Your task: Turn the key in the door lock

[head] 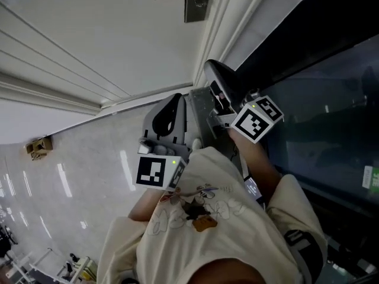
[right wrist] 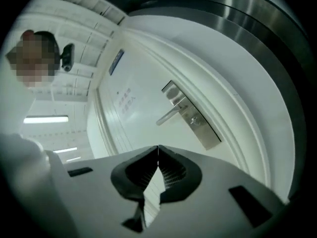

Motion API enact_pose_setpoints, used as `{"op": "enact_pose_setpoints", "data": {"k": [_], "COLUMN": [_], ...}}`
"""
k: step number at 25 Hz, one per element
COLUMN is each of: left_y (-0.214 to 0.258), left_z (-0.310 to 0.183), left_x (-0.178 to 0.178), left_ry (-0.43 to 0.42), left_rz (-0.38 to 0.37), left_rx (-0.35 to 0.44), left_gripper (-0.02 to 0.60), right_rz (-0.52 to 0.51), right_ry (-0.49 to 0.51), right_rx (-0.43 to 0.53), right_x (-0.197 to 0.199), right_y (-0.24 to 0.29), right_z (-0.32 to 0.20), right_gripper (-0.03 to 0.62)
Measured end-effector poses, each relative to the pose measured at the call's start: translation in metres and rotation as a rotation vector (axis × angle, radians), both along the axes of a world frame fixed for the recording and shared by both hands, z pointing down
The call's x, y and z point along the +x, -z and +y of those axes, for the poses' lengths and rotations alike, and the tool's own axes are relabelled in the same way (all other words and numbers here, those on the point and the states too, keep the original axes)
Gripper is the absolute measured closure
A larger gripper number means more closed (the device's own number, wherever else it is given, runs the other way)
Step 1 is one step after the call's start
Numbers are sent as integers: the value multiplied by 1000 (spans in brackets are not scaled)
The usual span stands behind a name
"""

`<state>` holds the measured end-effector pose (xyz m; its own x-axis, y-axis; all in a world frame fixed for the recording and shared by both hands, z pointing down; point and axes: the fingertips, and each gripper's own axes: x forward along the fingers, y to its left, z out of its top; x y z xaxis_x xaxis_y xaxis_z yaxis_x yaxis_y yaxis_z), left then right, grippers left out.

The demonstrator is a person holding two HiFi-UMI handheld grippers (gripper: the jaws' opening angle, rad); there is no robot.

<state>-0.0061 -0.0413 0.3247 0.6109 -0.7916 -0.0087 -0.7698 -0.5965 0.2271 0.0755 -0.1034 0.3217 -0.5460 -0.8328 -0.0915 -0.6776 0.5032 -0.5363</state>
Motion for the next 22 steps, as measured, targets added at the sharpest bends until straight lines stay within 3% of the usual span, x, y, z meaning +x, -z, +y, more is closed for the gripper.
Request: {"op": "enact_pose_setpoints", "data": {"k": [3,13,22], "left_y": [-2,-15,-11], "left_z": [-1,8,8], "left_x": [2,21,25], "left_ry": [-14,-59,-58], "left_rz": [0,-7,0], "left_rx": [3,-30,-34], "left_gripper": [575,575,577], "right_rz": [66,111,93], "right_ry": [76,206,237], "right_rx": [-19,-73,-93], "right_x": [-15,-36,-44], "right_y": [-17,-30,-31], "right_z": [9,21,26], "right_gripper": [586,586,586]}}
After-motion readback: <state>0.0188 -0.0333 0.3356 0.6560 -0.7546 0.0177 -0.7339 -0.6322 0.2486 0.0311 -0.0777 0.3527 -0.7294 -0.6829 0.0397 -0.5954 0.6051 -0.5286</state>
